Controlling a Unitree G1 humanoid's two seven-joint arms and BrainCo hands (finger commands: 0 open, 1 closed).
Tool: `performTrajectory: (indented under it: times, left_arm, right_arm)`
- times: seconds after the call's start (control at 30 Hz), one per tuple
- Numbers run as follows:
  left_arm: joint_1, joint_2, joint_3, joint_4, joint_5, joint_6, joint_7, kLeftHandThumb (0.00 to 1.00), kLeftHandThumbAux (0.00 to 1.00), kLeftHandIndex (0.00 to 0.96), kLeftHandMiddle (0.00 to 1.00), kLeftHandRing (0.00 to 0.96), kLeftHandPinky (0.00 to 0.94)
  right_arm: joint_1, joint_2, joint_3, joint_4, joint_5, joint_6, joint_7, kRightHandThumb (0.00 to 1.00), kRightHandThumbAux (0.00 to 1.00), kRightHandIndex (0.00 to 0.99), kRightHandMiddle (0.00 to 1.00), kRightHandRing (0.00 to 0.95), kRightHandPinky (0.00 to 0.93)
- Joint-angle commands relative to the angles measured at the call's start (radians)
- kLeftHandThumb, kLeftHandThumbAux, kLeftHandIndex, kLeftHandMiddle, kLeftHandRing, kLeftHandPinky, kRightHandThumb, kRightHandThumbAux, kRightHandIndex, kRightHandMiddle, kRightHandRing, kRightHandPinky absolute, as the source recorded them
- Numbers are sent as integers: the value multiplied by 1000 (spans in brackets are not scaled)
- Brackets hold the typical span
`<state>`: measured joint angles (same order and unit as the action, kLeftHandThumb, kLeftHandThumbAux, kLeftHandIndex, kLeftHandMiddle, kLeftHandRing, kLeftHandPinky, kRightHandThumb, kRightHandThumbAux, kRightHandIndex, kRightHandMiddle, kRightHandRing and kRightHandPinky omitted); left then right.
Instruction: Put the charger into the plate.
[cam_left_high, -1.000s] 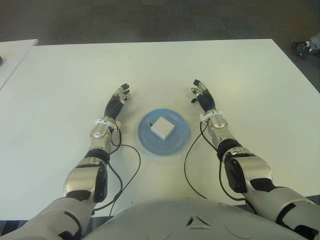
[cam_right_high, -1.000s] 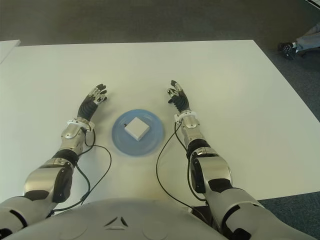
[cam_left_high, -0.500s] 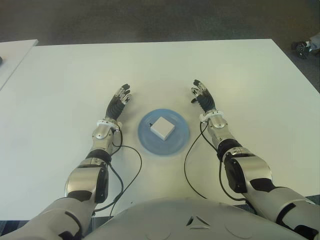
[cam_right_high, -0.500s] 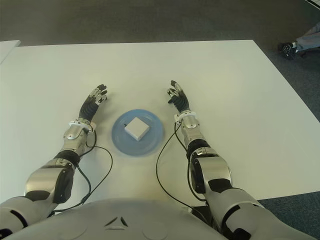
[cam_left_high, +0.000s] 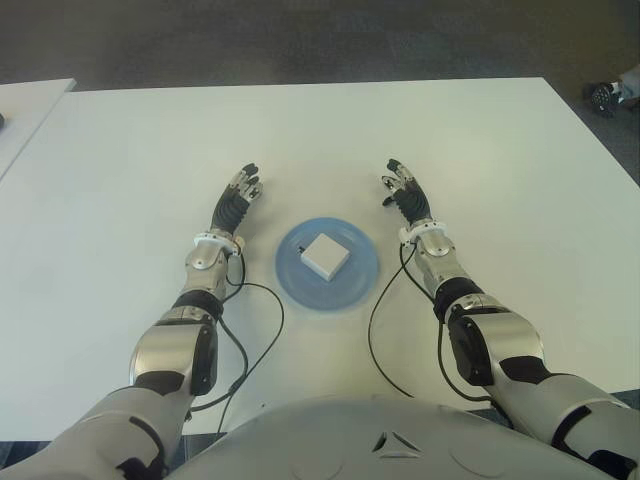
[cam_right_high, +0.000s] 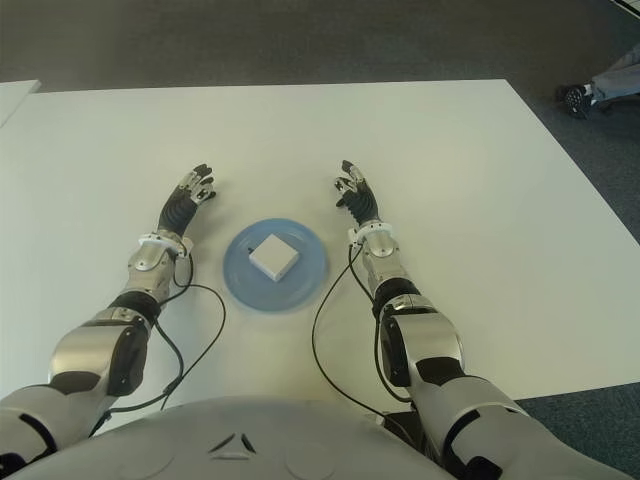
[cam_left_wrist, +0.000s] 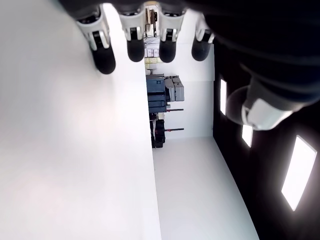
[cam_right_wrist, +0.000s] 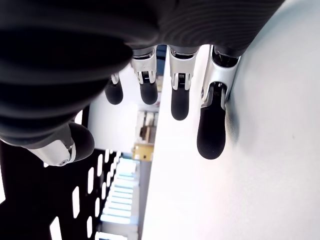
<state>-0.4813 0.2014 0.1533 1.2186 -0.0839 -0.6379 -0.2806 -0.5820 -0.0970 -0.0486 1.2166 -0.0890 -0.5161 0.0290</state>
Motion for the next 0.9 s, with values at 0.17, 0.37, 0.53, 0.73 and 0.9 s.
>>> performTrajectory:
  times: [0.17,0.37,0.53,0.73,0.9]
  left_arm:
    - [5,-3,7,38,12,55,20,15,486,0,0,0,0]
    - [-1,-6,14,43,5,62,15,15,491,0,0,0,0]
    - [-4,-8,18,44,7,63,13,17,493,0,0,0,0]
    - [-4,-9,22,46,8,66,6,16,495,0,0,0,0]
    - [-3,-7,24,48,7,67,-4,13,500,0,0,0,0]
  right_arm:
    - [95,8,5,80,-6,99,27,61,427,0,93,153,87]
    - [94,5,5,82,-7,94,35,58,419,0,108,153,62]
    - [95,4,4,83,-8,90,38,51,431,0,96,129,77]
    - [98,2,7,84,-14,83,21,40,469,0,47,69,63]
    - [101,3,10,83,-20,72,-1,28,507,0,7,12,9]
